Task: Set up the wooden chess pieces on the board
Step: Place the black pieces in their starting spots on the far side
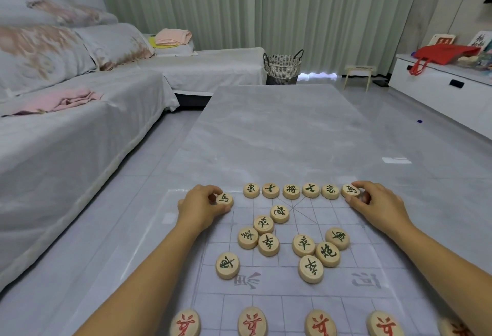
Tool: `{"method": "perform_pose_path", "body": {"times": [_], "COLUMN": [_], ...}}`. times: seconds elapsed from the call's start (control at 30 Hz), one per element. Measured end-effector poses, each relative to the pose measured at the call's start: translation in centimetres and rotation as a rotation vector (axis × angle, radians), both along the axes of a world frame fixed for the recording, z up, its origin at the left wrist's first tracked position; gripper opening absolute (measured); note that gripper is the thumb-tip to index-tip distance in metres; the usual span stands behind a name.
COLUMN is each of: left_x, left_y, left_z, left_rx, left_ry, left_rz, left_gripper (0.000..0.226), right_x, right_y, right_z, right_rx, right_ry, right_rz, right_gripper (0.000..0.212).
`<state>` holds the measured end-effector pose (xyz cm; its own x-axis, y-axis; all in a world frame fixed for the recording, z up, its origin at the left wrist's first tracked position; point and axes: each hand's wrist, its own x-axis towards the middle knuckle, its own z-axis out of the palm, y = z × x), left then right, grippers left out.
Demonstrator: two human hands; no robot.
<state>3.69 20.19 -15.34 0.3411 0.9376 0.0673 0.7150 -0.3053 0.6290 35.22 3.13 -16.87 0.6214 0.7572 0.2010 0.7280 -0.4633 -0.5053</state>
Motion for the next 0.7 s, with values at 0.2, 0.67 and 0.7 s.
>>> {"method": "perform_pose_path", "body": {"times": [0.2,0.67,0.7], "left_x": [2.5,2.7,2.8], "left_y": [0.9,0.9,0.8], "left_z": [-0.7,-0.9,-0.9], "left_rx": [0.018,0.067,0.072], "left_ry": [0.001,0.037,0.038], "left_rz": [0.047,0.061,0.068], "left_gripper": [0.038,0.044,0.043], "right_x": [0.2,0.2,0.2], "right_y": [0.0,0.1,0.1], "right_z": [-0.1,-0.2,-0.2], "right_rx": [-0.002,-0.001,-0.002], "right_ry": [-0.012,-0.017,-0.016], "right_rz": [0.008,0.005,0.004], "right_gripper": [0.036,0.038,0.038]}}
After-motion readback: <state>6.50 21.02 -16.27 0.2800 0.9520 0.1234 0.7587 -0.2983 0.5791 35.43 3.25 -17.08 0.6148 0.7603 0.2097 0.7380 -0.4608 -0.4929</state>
